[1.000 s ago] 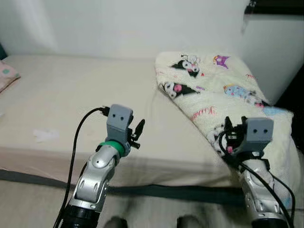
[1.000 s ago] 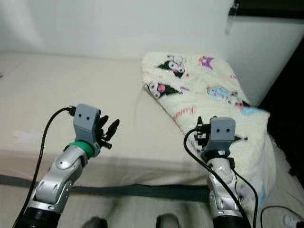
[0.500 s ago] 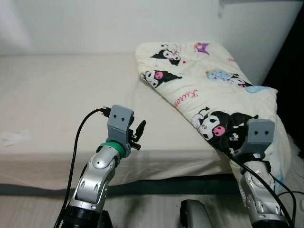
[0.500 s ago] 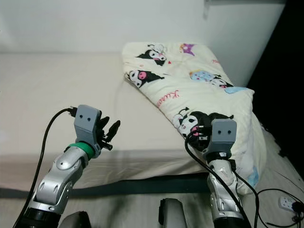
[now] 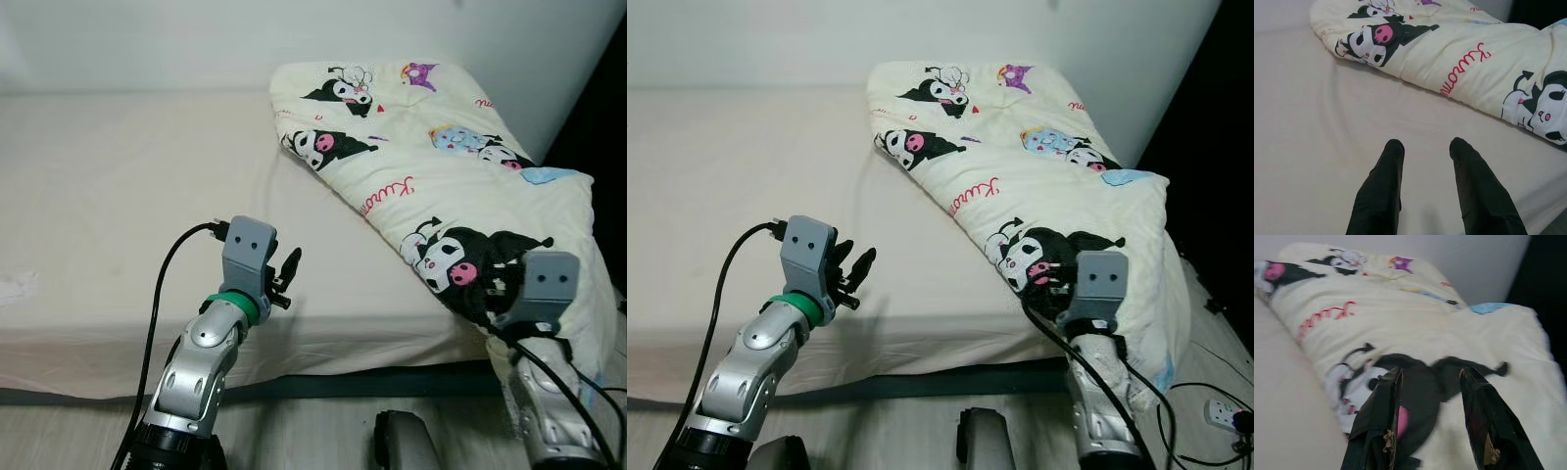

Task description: Clean up the room

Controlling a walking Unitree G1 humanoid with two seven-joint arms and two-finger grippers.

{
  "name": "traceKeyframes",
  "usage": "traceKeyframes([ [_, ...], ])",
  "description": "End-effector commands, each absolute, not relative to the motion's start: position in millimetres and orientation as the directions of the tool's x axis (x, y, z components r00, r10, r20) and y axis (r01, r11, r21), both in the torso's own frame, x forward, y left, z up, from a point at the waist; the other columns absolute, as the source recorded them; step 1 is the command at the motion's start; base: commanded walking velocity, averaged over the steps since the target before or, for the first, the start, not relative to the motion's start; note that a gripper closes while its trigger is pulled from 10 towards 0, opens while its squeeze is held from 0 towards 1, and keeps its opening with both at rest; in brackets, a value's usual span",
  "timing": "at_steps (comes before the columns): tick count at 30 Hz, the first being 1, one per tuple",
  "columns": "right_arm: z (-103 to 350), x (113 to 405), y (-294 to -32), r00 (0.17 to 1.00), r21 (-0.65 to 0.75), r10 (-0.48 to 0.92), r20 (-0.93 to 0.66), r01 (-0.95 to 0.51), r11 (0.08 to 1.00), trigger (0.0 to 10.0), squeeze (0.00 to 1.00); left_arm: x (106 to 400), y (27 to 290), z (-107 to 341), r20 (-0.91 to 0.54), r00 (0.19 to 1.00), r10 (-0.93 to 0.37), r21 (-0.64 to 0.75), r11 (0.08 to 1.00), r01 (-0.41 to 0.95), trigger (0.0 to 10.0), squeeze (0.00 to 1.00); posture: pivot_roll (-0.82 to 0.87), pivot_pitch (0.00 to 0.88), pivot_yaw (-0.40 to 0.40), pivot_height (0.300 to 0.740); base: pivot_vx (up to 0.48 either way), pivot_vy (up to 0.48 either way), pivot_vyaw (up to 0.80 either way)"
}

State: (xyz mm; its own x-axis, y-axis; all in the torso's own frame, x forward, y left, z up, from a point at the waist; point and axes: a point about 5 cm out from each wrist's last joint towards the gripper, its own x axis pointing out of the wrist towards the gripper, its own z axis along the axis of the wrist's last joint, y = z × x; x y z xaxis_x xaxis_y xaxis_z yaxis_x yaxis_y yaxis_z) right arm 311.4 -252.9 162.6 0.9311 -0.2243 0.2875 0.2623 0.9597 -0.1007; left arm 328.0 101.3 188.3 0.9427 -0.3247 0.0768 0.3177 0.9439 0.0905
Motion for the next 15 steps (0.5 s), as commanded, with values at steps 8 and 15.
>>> traceKeyframes([
  [8, 155, 281, -325, 0.862, -0.098, -0.437, 0.255, 0.473, 0.876, 10.0, 1.0, 327, 102, 180, 0.028, 0.941, -0.337, 0.099, 0.938, 0.333, 10.0, 0.0, -0.15, 0.128, 0.132, 0.552, 0.0, 0.0, 0.0],
  [15, 156, 295, -329, 0.889, -0.039, -0.388, 0.244, 0.409, 0.912, 10.0, 1.0, 325, 105, 180, 0.012, 0.939, -0.344, 0.111, 0.934, 0.34, 10.0, 0.0, -0.13, 0.16, 0.147, 0.552, 0.0, 0.0, 0.0],
])
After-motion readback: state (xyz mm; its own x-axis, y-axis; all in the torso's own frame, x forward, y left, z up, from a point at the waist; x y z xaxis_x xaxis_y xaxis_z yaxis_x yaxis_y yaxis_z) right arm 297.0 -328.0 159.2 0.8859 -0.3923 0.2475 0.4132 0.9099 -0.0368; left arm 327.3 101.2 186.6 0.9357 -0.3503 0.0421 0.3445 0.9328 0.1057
